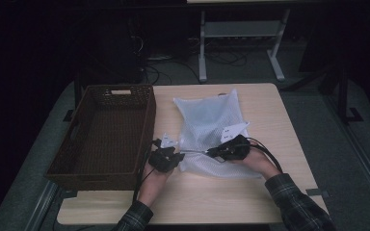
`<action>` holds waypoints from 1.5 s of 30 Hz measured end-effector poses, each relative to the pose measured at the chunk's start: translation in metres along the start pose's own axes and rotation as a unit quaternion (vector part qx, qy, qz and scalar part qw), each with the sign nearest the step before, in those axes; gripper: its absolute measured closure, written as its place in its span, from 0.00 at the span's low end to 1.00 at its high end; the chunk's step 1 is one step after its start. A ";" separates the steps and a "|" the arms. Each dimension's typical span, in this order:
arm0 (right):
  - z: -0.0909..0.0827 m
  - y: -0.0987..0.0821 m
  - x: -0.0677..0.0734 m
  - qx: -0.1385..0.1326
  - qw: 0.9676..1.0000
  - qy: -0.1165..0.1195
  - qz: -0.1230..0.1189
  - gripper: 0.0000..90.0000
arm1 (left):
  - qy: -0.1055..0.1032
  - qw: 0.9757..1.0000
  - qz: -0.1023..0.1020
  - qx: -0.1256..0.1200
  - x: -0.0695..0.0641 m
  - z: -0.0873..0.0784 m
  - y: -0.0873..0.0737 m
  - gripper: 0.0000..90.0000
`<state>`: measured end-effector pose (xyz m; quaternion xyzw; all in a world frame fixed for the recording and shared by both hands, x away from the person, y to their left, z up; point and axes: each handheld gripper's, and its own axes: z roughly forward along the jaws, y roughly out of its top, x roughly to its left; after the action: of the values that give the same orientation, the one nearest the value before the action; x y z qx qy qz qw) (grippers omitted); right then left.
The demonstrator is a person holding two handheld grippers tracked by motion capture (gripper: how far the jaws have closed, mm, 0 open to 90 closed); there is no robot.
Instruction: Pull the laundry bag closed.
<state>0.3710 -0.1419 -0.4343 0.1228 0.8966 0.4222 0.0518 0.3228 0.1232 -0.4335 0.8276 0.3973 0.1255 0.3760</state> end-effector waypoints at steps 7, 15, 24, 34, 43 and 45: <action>-0.008 -0.005 -0.002 -0.002 1.000 -0.006 0.006 0.96 | 0.007 1.000 -0.005 0.002 0.001 0.000 0.000 1.00; -0.015 -0.010 -0.005 -0.002 1.000 -0.010 0.010 0.96 | 0.010 1.000 -0.007 0.003 0.000 0.000 0.000 1.00; -0.024 -0.016 -0.007 -0.003 1.000 -0.020 0.017 0.96 | 0.014 1.000 -0.009 0.004 0.000 0.000 0.000 1.00; -0.035 -0.024 -0.009 -0.004 0.999 -0.027 0.025 0.96 | 0.024 1.000 -0.010 0.008 0.000 0.000 0.000 1.00; -0.047 -0.035 -0.012 -0.008 0.999 -0.035 0.037 0.96 | 0.031 0.999 -0.011 0.009 -0.001 0.000 0.000 1.00; -0.048 -0.036 -0.012 -0.008 0.999 -0.036 0.038 0.96 | 0.032 0.999 -0.011 0.009 -0.002 0.000 0.000 1.00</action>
<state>0.3671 -0.2032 -0.4317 0.1715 0.8855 0.4264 0.0688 0.3220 0.1216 -0.4334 0.8224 0.4190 0.1442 0.3569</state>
